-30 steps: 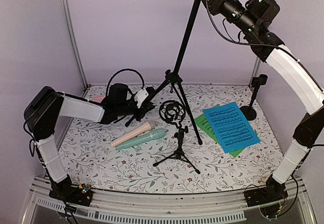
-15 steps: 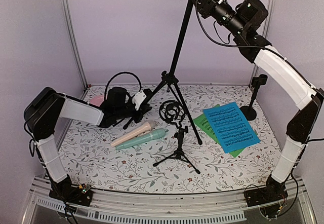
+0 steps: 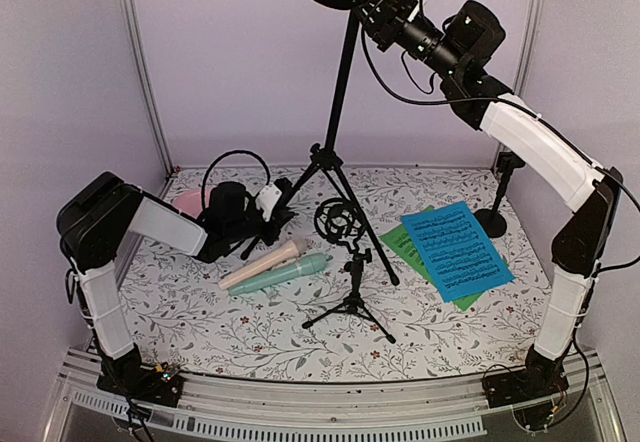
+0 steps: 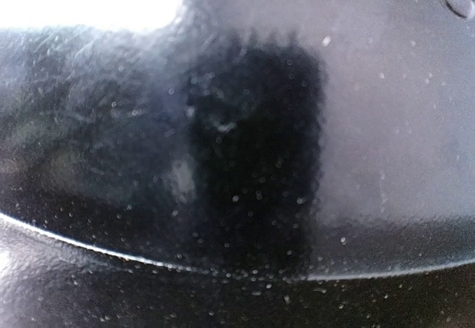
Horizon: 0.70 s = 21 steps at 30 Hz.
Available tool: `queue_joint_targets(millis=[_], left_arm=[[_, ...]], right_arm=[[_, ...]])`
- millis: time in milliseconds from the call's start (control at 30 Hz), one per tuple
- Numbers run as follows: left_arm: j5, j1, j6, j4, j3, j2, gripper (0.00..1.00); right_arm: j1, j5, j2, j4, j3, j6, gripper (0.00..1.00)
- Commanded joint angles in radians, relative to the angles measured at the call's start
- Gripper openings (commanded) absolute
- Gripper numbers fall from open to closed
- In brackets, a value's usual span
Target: Pack up the instrument practice props
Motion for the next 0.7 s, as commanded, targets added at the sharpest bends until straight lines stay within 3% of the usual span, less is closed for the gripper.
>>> queue_joint_targets(millis=[0, 100, 200, 367, 500, 667], left_arm=[[0.132, -0.038, -0.169, 0.11, -0.029, 0.039, 0.18], [0.131, -0.038, -0.168, 0.105, -0.036, 0.027, 0.4], [0.111, -0.037, -0.157, 0.088, -0.048, 0.015, 0.47], [0.115, -0.038, -0.15, 0.083, -0.067, 0.014, 0.51], [0.085, -0.042, -0.122, -0.027, -0.032, -0.004, 0.67], [0.094, -0.037, -0.151, 0.003, -0.074, -0.067, 0.8]], right_arm=[[-0.019, -0.112, 0.148, -0.297, -0.091, -0.138, 0.0], [-0.017, -0.091, 0.182, -0.324, -0.095, -0.126, 0.0], [-0.014, -0.065, 0.202, -0.328, -0.12, -0.14, 0.0], [-0.014, -0.053, 0.228, -0.319, -0.145, -0.14, 0.0], [-0.008, -0.018, 0.242, -0.36, -0.122, -0.154, 0.0], [-0.005, 0.006, 0.247, -0.364, -0.14, -0.166, 0.0]])
